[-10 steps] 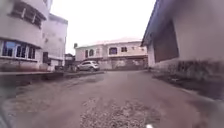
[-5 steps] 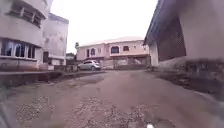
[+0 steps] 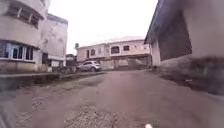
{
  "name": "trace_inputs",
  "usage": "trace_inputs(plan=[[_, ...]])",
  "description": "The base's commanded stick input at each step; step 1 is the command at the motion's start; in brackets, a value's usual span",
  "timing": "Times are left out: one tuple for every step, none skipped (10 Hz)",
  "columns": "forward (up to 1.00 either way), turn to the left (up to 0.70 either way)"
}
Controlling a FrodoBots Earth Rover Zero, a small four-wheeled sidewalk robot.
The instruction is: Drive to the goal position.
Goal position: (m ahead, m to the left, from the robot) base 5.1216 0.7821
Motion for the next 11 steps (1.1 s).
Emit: trace_inputs(plan=[[0.7,0.0],[0.7,0.0],[0.7,0.0],[0.7,0.0],[0.7,0.0],[0.7,0.0],[0.7,0.0],[0.7,0.0],[0.7,0.0],[0.7,0.0],[0.7,0.0]])
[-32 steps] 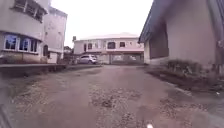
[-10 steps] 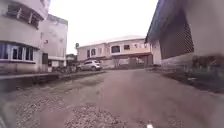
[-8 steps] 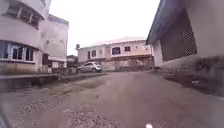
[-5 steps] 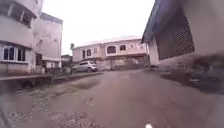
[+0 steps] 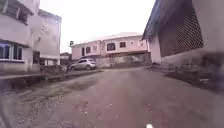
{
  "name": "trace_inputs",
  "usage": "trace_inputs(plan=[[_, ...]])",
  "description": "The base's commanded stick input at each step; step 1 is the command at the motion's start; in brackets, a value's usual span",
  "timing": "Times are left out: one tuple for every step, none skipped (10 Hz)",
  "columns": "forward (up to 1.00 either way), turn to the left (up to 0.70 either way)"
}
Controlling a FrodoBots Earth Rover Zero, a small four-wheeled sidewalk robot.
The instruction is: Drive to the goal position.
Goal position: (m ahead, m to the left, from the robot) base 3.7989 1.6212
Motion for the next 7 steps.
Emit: trace_inputs(plan=[[0.7,0.0],[0.7,0.0],[0.7,0.0],[0.7,0.0],[0.7,0.0],[0.7,0.0],[0.7,0.0]])
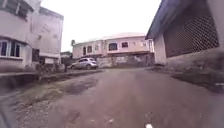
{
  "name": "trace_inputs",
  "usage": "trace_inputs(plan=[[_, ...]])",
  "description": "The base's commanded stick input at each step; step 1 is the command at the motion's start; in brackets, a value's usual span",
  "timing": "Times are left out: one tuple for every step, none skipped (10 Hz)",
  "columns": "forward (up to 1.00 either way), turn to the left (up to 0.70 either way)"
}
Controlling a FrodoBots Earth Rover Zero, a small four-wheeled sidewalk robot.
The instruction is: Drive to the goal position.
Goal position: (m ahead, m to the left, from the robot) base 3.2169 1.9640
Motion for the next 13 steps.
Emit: trace_inputs(plan=[[0.7,0.0],[0.7,0.0],[0.7,0.0],[0.7,0.0],[0.7,0.0],[0.7,-0.27],[0.7,-0.32],[0.7,-0.35],[0.7,-0.35],[0.7,-0.35],[0.7,-0.19],[0.7,0.0],[0.7,0.0]])
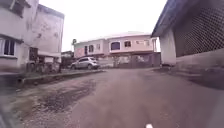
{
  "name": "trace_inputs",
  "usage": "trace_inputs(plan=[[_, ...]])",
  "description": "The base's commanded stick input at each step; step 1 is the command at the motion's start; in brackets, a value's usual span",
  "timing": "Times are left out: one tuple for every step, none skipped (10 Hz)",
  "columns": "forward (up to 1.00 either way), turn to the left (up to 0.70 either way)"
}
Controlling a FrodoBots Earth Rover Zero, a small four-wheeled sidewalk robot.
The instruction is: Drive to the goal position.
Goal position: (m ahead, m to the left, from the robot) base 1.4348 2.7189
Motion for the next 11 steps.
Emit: trace_inputs(plan=[[0.7,0.0],[0.7,0.0],[0.7,0.0],[0.7,0.0],[0.7,0.0],[0.7,0.0],[0.7,0.0],[0.7,0.0],[0.7,0.0],[0.7,0.0],[0.7,0.0]])
